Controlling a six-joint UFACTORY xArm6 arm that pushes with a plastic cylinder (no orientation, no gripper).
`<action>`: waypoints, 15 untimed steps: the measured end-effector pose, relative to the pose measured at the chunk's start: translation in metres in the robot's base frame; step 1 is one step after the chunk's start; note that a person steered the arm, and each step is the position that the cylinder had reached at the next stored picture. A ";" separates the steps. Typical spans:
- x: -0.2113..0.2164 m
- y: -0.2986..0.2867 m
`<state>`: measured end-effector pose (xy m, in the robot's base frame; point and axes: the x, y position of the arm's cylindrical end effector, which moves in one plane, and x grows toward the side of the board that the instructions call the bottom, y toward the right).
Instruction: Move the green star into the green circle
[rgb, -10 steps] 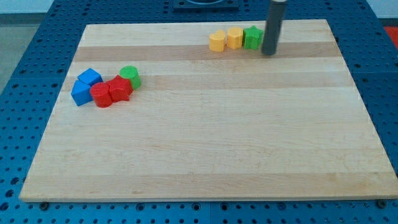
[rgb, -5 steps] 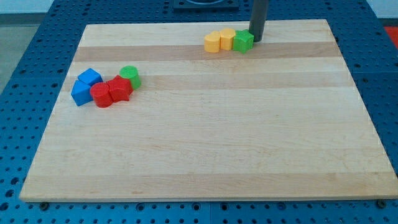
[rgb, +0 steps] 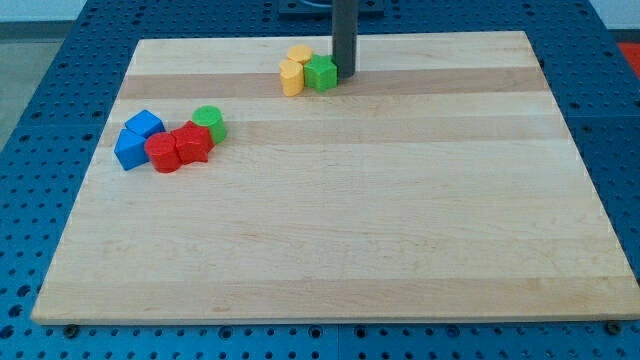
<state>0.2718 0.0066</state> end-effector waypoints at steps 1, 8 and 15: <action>0.000 -0.021; 0.022 -0.142; 0.039 -0.114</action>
<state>0.3112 -0.1074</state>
